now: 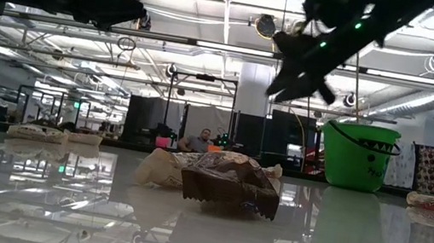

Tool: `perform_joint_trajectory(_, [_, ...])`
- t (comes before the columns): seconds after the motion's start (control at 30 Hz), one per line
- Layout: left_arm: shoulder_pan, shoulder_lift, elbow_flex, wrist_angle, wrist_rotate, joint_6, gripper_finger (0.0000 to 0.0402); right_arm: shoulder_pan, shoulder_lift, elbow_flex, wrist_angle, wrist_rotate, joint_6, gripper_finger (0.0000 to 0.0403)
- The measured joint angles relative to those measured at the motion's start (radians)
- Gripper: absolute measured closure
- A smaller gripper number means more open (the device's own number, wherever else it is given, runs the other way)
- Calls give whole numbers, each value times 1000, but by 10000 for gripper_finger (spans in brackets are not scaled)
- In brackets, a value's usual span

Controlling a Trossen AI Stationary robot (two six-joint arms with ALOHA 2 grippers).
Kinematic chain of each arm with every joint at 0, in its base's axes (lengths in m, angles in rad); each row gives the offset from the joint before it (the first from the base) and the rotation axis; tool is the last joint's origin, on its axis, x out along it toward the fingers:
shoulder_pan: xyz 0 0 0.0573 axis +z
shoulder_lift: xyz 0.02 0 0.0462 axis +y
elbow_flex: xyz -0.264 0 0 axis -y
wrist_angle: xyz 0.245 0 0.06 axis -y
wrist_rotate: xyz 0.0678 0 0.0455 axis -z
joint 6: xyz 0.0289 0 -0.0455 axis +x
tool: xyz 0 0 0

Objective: Sort candy by brand, put in halloween buckets
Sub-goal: Put the brown candy bar into the green bucket

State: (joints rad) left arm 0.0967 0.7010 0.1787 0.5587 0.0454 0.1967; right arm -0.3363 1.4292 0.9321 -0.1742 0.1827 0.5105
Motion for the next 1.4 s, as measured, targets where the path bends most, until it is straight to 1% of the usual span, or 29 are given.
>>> perform_joint_trajectory(0.1, [0, 0, 0, 0, 0, 0, 274, 70, 103, 0, 69, -95, 0, 282])
perform_joint_trajectory(0.2, [0, 0, 0, 0, 0, -3, 274, 148, 199, 0, 114, -158, -1, 282])
perform_joint_trajectory(0.4, [0, 0, 0, 0, 0, -6, 274, 281, 327, 0, 177, -162, -8, 282])
perform_joint_trajectory(0.6, [0, 0, 0, -1, 0, -7, 274, 354, 367, 0, 283, -154, -72, 282])
perform_joint_trajectory(0.67, [0, 0, 0, -1, 0, -7, 274, 367, 367, 0, 303, -137, -81, 282])
perform_joint_trajectory(0.8, [0, 0, 0, -1, 0, -6, 274, 384, 367, 0, 316, -40, -113, 282])
perform_joint_trajectory(0.9, [0, 0, 0, -4, 0, -6, 274, 402, 367, 0, 330, -1, -161, 282])
perform_joint_trajectory(1.17, [0, 0, 0, -7, 0, -6, 274, 459, 367, 0, 333, 4, -213, 282])
perform_joint_trajectory(1.23, [0, 0, 0, -7, 0, -6, 274, 472, 367, 0, 337, 19, -242, 282])
perform_joint_trajectory(1.33, [0, 0, 0, -7, 0, -6, 274, 494, 369, 0, 336, 112, -295, 282])
perform_joint_trajectory(1.4, [0, 0, 0, -7, 0, -6, 274, 503, 372, 0, 337, 150, -329, 282])
